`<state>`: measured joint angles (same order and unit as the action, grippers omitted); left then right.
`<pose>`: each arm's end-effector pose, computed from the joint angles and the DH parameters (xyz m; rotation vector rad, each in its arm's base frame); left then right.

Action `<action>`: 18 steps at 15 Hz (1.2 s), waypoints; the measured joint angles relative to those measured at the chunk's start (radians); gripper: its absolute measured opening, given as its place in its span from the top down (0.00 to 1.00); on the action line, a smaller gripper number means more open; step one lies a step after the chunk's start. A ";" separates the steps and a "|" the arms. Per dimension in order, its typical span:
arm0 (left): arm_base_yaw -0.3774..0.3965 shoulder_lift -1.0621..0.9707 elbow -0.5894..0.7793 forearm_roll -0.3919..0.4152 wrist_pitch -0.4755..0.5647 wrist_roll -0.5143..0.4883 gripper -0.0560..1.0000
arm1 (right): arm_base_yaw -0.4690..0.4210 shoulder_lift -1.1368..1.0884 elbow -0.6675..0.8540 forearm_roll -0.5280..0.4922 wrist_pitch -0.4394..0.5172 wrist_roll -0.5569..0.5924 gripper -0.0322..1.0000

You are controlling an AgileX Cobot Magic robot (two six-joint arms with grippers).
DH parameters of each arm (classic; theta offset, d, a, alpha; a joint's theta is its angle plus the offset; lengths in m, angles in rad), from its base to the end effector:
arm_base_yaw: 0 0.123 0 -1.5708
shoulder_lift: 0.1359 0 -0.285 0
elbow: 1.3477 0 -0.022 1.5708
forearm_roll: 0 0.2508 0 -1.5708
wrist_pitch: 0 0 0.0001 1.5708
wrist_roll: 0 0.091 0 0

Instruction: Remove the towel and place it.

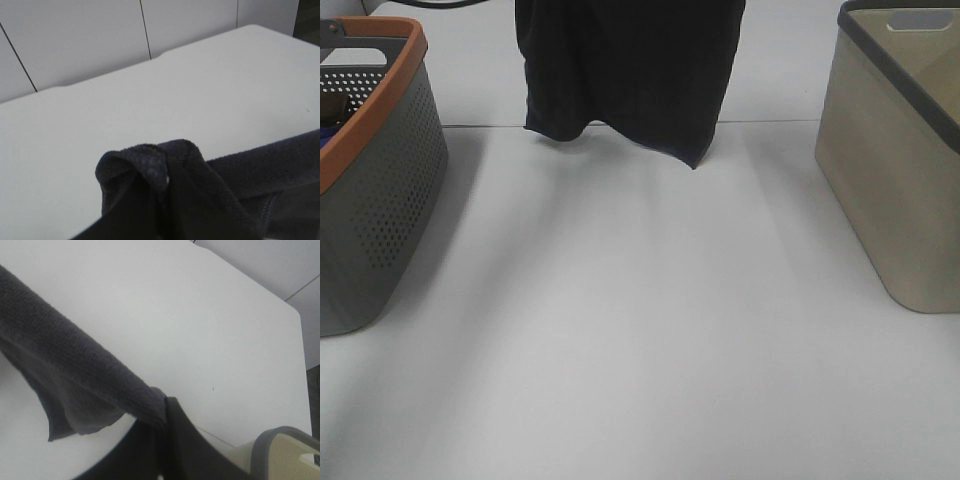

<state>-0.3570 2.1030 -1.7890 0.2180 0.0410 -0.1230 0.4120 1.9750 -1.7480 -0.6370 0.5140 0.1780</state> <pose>0.4815 -0.1787 0.2877 0.4063 1.7958 -0.1756 0.4426 0.1643 0.3075 -0.6707 2.0156 -0.3062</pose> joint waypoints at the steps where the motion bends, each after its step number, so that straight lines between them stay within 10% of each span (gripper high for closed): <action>1: -0.009 0.011 0.000 -0.009 0.065 0.000 0.94 | 0.000 0.021 0.000 0.015 0.041 0.000 0.97; 7: -0.102 0.021 0.000 -0.056 0.673 0.000 0.94 | 0.000 0.095 0.000 0.379 0.349 -0.168 0.97; 15: -0.159 0.107 -0.005 -0.190 1.116 -0.001 0.94 | 0.000 0.105 0.196 0.533 0.514 -0.164 0.97; 18: -0.180 0.124 0.030 -0.206 1.133 -0.001 0.94 | 0.001 0.105 0.250 0.577 0.583 -0.162 0.97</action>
<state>-0.5370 2.2270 -1.7590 0.0120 1.1740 -0.1240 0.4130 2.0800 -1.4980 -0.0600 1.0970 0.0160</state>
